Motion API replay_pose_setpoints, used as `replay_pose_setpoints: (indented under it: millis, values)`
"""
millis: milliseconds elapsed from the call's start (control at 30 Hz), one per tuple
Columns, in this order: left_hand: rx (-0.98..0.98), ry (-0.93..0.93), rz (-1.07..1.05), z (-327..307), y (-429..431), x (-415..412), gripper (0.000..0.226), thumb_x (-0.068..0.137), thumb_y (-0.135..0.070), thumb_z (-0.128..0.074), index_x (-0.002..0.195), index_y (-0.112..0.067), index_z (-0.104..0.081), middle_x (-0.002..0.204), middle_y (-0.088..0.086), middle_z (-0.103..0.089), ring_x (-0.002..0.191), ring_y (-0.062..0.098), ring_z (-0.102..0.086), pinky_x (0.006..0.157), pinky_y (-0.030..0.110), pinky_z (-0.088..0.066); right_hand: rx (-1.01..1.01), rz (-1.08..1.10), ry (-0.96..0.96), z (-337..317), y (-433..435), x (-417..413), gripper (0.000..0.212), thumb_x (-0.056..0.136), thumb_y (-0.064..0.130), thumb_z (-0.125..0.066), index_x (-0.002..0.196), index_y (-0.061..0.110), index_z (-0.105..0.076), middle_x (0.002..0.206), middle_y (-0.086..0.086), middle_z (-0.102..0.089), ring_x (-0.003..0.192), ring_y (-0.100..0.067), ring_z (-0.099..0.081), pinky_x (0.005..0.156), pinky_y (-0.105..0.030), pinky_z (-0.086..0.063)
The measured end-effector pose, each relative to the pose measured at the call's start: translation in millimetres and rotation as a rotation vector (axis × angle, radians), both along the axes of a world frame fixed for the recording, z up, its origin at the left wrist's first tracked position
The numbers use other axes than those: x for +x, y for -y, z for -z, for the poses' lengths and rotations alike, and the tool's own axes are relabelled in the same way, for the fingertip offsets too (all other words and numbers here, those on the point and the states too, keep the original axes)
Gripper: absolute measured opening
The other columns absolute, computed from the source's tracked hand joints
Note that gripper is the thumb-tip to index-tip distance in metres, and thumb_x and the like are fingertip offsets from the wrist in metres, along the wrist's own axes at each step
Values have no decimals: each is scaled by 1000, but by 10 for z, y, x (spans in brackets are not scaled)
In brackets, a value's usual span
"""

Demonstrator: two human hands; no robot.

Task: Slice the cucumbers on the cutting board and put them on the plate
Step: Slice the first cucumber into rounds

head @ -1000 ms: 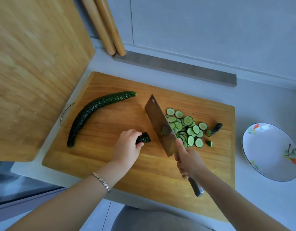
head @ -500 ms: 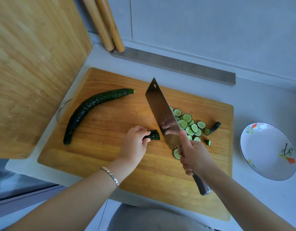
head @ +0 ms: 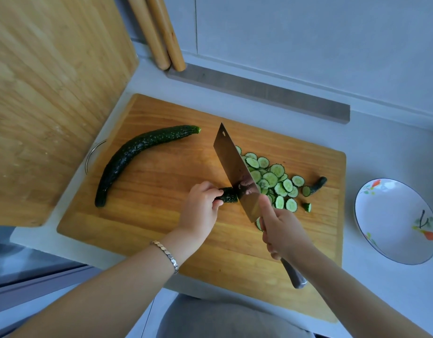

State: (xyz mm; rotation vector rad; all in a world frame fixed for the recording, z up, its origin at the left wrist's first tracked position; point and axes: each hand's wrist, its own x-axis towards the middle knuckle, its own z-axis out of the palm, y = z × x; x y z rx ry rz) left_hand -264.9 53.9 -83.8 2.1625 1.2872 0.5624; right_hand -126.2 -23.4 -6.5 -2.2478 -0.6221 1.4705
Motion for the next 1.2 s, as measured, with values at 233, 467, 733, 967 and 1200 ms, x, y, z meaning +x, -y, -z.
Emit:
replay_pose_setpoints:
  millis: [233, 467, 733, 967, 1200]
  values:
    - [6, -3, -10, -4, 8, 1, 23, 70, 3, -75, 92, 0, -71, 85, 10, -64, 79, 30, -58, 60, 38, -52, 37, -17, -7, -24, 1, -19, 54, 90, 62, -32, 68, 13, -35, 44, 3, -30, 36, -13, -25, 41, -17, -24]
    - [15, -11, -6, -7, 7, 4, 23, 69, 3, -75, 92, 0, -71, 83, 9, -64, 77, 29, -58, 58, 38, -53, 82, -81, 67, 46, 23, -46, 57, 89, 63, -30, 70, 11, -40, 53, -4, -33, 47, -17, -29, 51, -28, -27]
    - [8, -18, -26, 10, 26, 21, 22, 68, 1, -77, 90, -2, -71, 81, 7, -63, 75, 28, -57, 56, 35, -50, 72, -122, 126, 170, -43, -110, 55, 91, 62, -29, 69, 13, -37, 57, -3, -34, 47, -17, -29, 50, -29, -29]
    - [16, 10, -60, 9, 30, 23, 24, 69, 0, -77, 93, -2, -71, 87, 7, -67, 80, 26, -61, 67, 30, -49, 102, -31, 41, 353, -67, -68, 54, 92, 60, -31, 66, 13, -37, 52, -2, -32, 43, -16, -28, 48, -26, -28]
    - [-11, 31, -53, 25, 19, 99, 22, 68, 2, -77, 90, 1, -71, 89, 10, -68, 83, 29, -62, 70, 32, -49, 98, 43, -38, 129, 16, 115, 55, 92, 57, -34, 60, 13, -39, 40, 6, -32, 31, -10, -27, 37, -19, -25]
